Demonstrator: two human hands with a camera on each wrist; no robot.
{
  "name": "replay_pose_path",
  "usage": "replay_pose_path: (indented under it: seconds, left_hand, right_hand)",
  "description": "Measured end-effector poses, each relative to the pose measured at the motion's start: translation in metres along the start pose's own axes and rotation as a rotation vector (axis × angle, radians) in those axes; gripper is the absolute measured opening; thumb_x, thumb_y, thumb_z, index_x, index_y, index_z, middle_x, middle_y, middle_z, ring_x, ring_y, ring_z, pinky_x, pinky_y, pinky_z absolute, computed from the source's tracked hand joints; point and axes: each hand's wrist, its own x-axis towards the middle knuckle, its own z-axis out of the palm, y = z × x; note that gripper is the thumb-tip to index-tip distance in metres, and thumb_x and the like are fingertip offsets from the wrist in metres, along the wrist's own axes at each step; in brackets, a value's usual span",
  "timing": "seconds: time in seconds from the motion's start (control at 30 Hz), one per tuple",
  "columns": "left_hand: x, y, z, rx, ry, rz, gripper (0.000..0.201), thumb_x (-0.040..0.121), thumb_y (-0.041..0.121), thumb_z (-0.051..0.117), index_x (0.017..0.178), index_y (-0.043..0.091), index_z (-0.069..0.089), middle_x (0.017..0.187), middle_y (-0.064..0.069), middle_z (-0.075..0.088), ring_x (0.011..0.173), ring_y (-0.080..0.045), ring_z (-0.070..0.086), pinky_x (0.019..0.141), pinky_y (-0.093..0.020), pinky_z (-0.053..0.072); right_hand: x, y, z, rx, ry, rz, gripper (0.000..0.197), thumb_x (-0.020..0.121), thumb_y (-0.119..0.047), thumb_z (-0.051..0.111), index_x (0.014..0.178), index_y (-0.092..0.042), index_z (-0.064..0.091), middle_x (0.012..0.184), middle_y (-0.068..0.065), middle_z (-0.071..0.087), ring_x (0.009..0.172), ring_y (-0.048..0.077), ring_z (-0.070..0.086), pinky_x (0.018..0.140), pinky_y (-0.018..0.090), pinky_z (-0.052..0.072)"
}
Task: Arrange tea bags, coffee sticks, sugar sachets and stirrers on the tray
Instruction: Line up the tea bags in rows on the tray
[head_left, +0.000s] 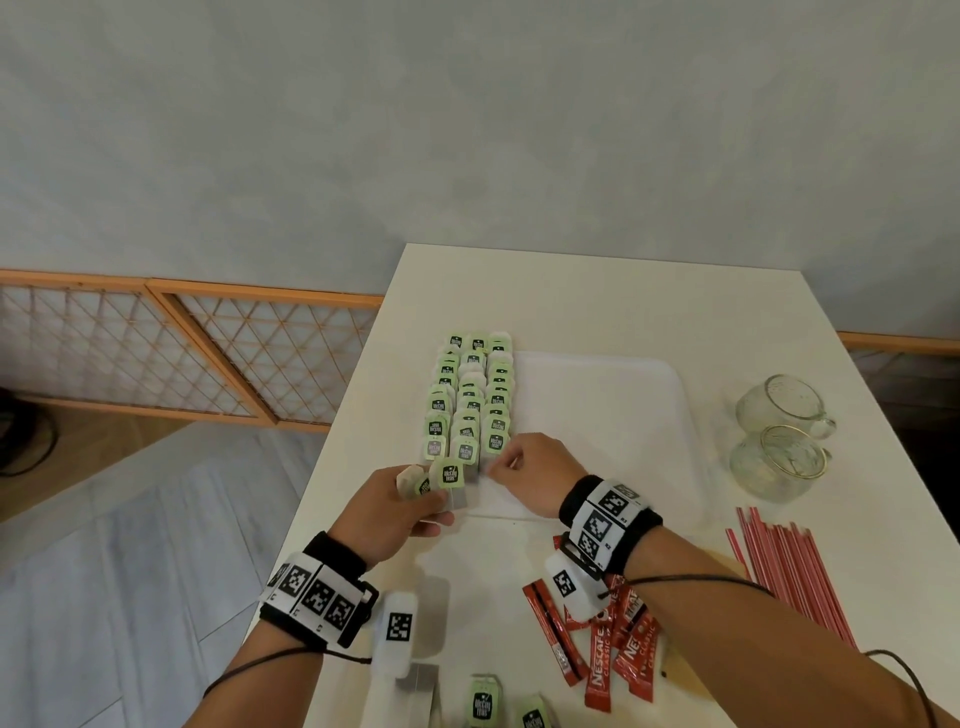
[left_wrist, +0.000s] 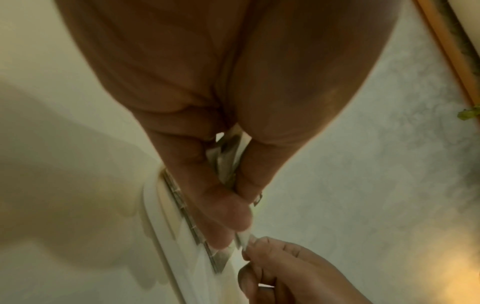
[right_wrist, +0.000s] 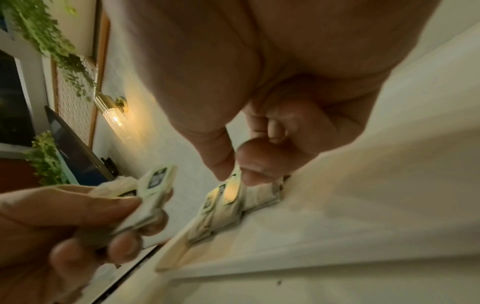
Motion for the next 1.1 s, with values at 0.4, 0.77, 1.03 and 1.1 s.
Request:
replay_pose_path:
  seconds: [0.4, 0.77, 1.03, 1.1]
  left_hand:
    - [-0.002, 0.001, 0.002, -0.001, 0.007, 0.017, 0.018, 0.095, 0.004, 0.063, 0.110, 0.014, 0.068, 0.096, -0.016, 0.076, 0.082, -0.024, 0.073, 0.066, -0.029, 0.059]
    - [-0.001, -0.005, -0.027, -0.016, 0.143, -0.062, 0.014, 0.091, -0.011, 0.054, 0.102, -0.005, 0.061, 0.093, -0.013, 0.067, 0.076, -0.025, 0.074, 0.073, -0.038, 0.059]
    - [-0.007, -0.010, -0.035, 0.015, 0.171, -0.073, 0.011, 0.095, -0.005, 0.053, 0.102, -0.007, 0.062, 0.095, -0.016, 0.068, 0.081, -0.029, 0.075, 0.074, -0.037, 0.060]
    - [-0.008, -0.010, -0.036, 0.027, 0.177, -0.063, 0.010, 0.095, -0.003, 0.057, 0.102, -0.006, 0.063, 0.095, -0.017, 0.069, 0.081, -0.029, 0.075, 0.075, -0.039, 0.060]
  right_hand:
    - [-0.015, -0.009, 0.019, 0.206, -0.191, -0.165, 0.018, 0.094, -0.027, 0.069, 0.093, -0.009, 0.071, 0.085, 0.007, 0.065, 0.051, 0.003, 0.053, 0.054, 0.020, 0.047]
    - [0.009, -0.013, 0.026, 0.151, -0.068, -0.065, 0.031, 0.093, -0.024, 0.066, 0.064, -0.013, 0.070, 0.046, -0.011, 0.055, 0.039, 0.001, 0.046, 0.050, 0.016, 0.040]
    - [0.021, -0.030, 0.048, 0.002, -0.135, -0.063, 0.038, 0.092, -0.022, 0.060, 0.061, 0.000, 0.065, 0.070, 0.017, 0.071, 0.056, 0.020, 0.062, 0.077, 0.035, 0.061]
    - [0.022, -0.034, 0.050, -0.052, -0.115, -0.054, 0.037, 0.091, -0.026, 0.061, 0.058, -0.010, 0.061, 0.071, 0.014, 0.073, 0.064, 0.027, 0.069, 0.077, 0.041, 0.062]
